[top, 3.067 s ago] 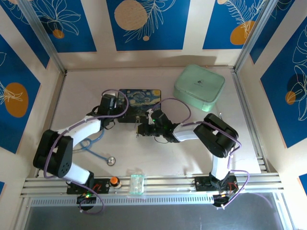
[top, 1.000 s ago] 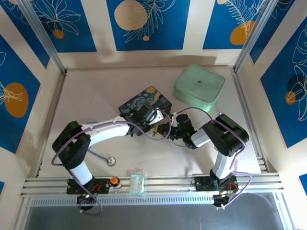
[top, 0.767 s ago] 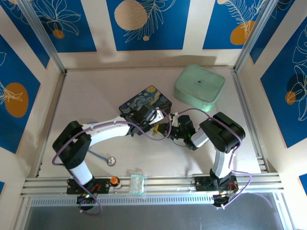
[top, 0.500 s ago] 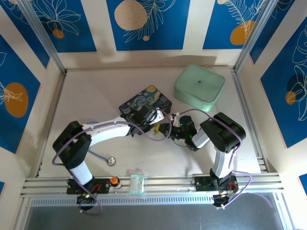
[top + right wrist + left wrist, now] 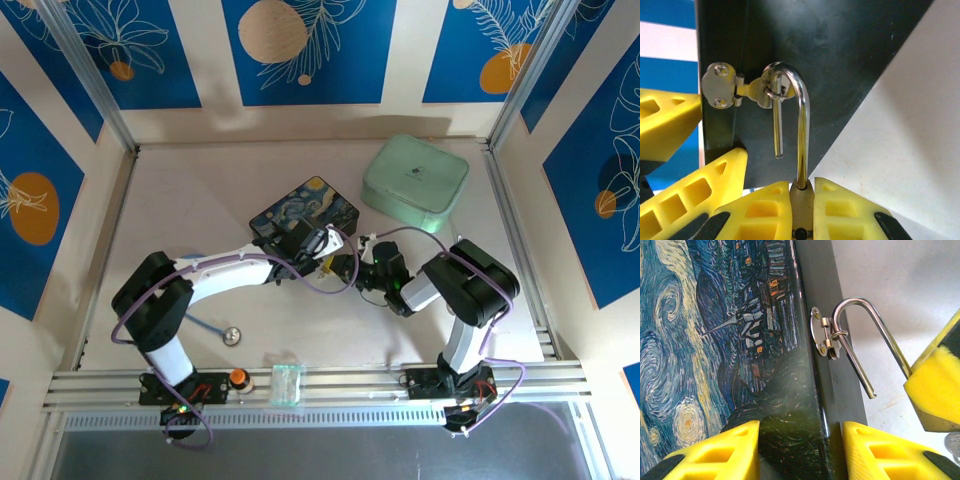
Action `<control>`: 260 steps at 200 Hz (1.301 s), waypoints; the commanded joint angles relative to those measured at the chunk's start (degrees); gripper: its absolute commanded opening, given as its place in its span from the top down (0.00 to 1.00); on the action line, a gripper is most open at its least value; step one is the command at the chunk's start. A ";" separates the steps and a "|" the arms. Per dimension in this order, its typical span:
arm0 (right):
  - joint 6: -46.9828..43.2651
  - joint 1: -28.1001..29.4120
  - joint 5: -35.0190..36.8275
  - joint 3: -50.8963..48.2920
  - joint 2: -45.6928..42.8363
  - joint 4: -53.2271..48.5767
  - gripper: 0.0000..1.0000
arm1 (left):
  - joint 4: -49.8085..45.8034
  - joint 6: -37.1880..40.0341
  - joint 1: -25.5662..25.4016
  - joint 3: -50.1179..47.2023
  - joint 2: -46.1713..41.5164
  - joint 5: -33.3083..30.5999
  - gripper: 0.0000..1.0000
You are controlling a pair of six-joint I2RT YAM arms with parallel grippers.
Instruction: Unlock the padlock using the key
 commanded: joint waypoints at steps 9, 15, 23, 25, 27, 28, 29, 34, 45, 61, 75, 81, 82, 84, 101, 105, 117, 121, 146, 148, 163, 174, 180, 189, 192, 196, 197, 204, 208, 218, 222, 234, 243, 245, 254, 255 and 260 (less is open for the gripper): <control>5.00 -0.63 10.54 -0.44 3.54 8.06 1.00 | -12.86 -0.69 0.26 -3.38 3.98 2.61 0.59; 5.20 -0.48 10.66 -0.44 4.25 9.50 1.00 | -12.80 -0.73 0.26 -3.49 3.89 2.69 0.59; 5.60 -0.46 10.36 -0.28 5.00 11.44 1.00 | -12.69 -0.71 0.26 -3.72 3.84 2.83 0.59; 5.83 -0.46 10.39 -0.24 5.15 11.65 1.00 | -12.62 -0.70 0.26 -3.83 3.74 2.77 0.59; 6.02 -0.46 10.42 -0.19 5.32 11.92 1.00 | -12.60 -0.68 0.26 -3.83 3.72 2.78 0.59; 6.07 -0.41 10.41 -0.18 5.37 11.99 1.00 | -12.60 -0.71 0.26 -3.85 3.72 2.74 0.59; 6.14 -0.39 10.49 -0.18 5.39 12.07 1.00 | -12.56 -0.68 0.26 -3.85 3.71 2.72 0.59; 6.70 -0.44 10.53 -0.14 5.56 12.36 1.00 | -12.52 -0.79 0.26 -3.99 3.65 2.67 0.59; 8.91 -0.78 10.81 -0.09 6.31 12.97 1.00 | -12.43 -0.80 0.25 -4.10 3.62 2.57 0.59; 13.69 -2.25 9.76 0.30 10.20 19.41 1.00 | -12.27 -0.80 0.19 -4.30 3.63 2.70 0.59; 15.08 -2.46 9.66 1.30 11.11 19.42 1.00 | -12.15 -0.73 0.17 -4.48 3.62 2.53 0.59; 13.63 -2.11 10.06 1.40 10.44 19.32 1.00 | -12.16 -0.63 0.17 -4.48 3.71 2.38 0.59; 13.39 -2.12 10.10 1.40 10.34 19.30 1.00 | -12.16 -0.64 0.13 -4.48 3.71 2.36 0.59; 13.03 -2.01 10.17 1.41 10.05 19.13 1.00 | -12.18 -0.64 0.09 -4.48 3.71 2.24 0.59; 12.51 -2.15 10.04 1.45 8.96 16.48 1.00 | -11.99 -0.69 0.07 -4.59 3.88 1.61 0.59; 12.44 -2.48 9.43 1.60 9.16 16.40 1.00 | -11.93 -0.77 0.13 -4.65 3.89 1.46 0.59; 13.19 -3.47 7.91 1.77 10.04 16.58 1.00 | -11.81 -0.91 0.11 -4.65 4.02 0.91 0.59; 13.17 -3.86 7.29 1.69 10.30 16.68 1.00 | -11.72 -0.94 0.09 -4.65 4.06 0.73 0.58; 12.32 -5.97 2.64 0.96 8.82 10.18 1.00 | -10.99 -1.52 0.35 -4.83 3.64 -0.80 0.53; 12.00 -6.12 2.00 0.97 8.48 9.05 1.00 | -10.83 -1.46 0.35 -4.87 3.63 -1.06 0.53; 8.70 -6.86 -1.65 1.83 4.87 -3.13 1.00 | -10.01 -1.33 0.58 -4.76 3.45 -3.29 0.47; 5.19 -7.29 -3.88 3.66 2.65 -12.85 1.00 | -9.25 -1.25 0.66 -4.60 3.45 -5.38 0.39; 3.13 -7.31 -4.44 4.27 1.62 -17.47 1.00 | -8.75 -1.17 0.77 -4.44 3.38 -6.00 0.34; 0.03 -7.59 -6.03 5.62 0.47 -23.64 1.00 | -8.07 -1.25 0.85 -4.29 3.07 -7.04 0.26; -0.82 -7.65 -6.38 6.02 0.10 -25.79 1.00 | -7.88 -1.29 0.87 -4.16 3.02 -7.29 0.23; -1.89 -7.73 -6.72 6.39 -0.30 -27.90 1.00 | -7.89 -1.34 0.87 -3.93 2.89 -7.44 0.20; -2.15 -7.74 -6.77 6.45 -0.35 -28.35 1.00 | -7.87 -1.35 0.92 -3.94 2.86 -7.47 0.20; -3.87 -7.83 -7.25 7.10 -1.09 -32.04 1.00 | -7.57 -1.56 0.96 -3.48 2.66 -8.16 0.11; -4.94 -7.92 -7.35 7.64 -1.61 -34.58 1.00 | -7.57 -1.76 0.96 -3.28 2.53 -8.63 0.03; -7.79 -8.17 -8.50 9.37 -2.18 -40.71 1.00 | -7.97 -2.64 1.04 -2.54 2.46 -9.63 0.00; -8.97 -8.39 -8.93 10.09 -2.38 -43.09 1.00 | -8.47 -3.13 1.13 -2.19 2.46 -9.89 0.00; -12.13 -8.99 -10.03 11.87 -2.88 -49.68 1.00 | -8.65 -4.25 1.16 -1.81 2.39 -10.99 0.00; -14.12 -9.53 -10.51 12.44 -3.64 -52.80 1.00 | -7.53 -5.32 1.19 -2.16 2.20 -12.47 0.00; -14.50 -9.62 -10.76 12.58 -3.75 -53.44 1.00 | -7.31 -5.59 1.19 -2.29 2.08 -12.83 0.00; -16.92 -10.18 -11.26 14.06 -4.20 -58.09 1.00 | -6.56 -7.16 1.30 -2.69 1.75 -14.14 0.00; -17.27 -10.24 -11.28 14.24 -4.19 -58.61 1.00 | -6.50 -7.42 1.31 -2.71 1.72 -14.29 0.00; -18.85 -10.46 -11.54 15.19 -4.34 -61.30 1.00 | -5.96 -8.40 1.37 -2.86 1.43 -15.55 0.00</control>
